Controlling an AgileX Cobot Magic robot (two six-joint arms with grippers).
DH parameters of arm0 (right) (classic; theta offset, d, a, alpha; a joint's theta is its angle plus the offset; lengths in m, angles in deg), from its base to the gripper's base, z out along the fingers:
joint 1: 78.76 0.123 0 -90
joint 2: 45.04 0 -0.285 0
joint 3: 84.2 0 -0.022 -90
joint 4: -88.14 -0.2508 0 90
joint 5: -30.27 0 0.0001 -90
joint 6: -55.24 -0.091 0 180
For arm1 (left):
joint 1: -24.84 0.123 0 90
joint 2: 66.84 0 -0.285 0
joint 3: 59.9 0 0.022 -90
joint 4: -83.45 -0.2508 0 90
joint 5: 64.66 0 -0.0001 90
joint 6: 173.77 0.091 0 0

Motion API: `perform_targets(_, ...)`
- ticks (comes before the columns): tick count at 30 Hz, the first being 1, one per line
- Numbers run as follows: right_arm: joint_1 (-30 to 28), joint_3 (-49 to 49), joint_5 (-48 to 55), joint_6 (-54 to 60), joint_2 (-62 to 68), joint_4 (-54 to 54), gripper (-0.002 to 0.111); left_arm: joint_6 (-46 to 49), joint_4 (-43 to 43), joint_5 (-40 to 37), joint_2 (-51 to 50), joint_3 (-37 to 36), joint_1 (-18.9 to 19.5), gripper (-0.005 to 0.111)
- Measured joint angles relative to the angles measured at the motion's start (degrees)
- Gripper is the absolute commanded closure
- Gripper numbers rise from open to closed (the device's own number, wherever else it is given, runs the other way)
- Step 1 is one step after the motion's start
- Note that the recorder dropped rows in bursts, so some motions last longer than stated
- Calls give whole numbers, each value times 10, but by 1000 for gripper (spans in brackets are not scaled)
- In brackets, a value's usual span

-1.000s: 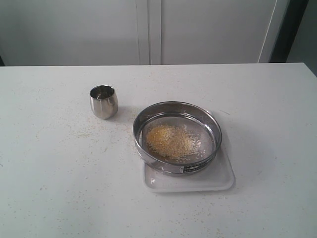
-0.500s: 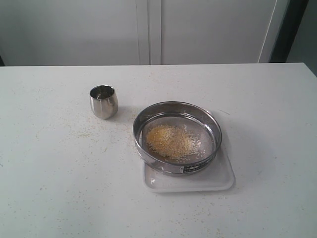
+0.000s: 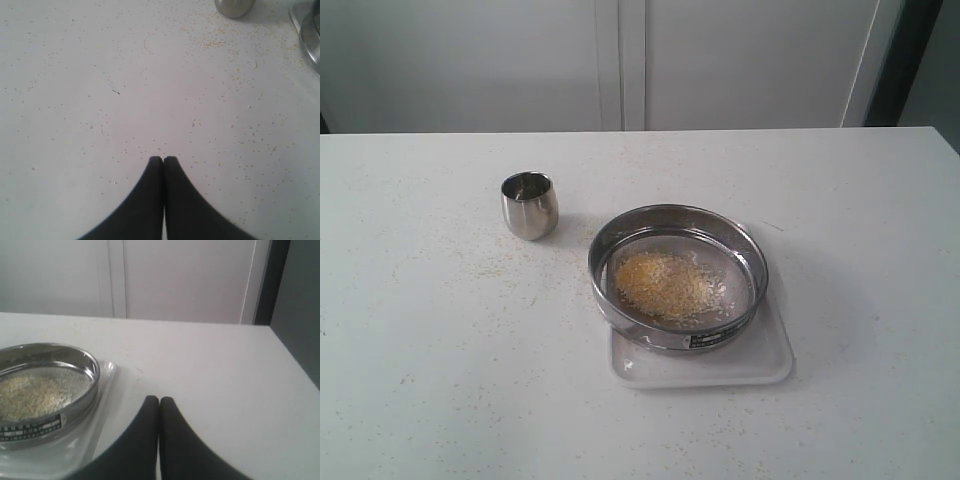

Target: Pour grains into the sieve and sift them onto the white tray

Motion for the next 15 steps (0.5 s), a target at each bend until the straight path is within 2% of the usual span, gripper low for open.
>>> perform_targets(6, 0, 0, -62, 39, 0, 3, 108, 0, 0, 0, 0, 0, 0, 107)
perform_targets(15, 0, 0, -89, 41, 0, 3, 108, 1, 0, 0, 0, 0, 0, 107)
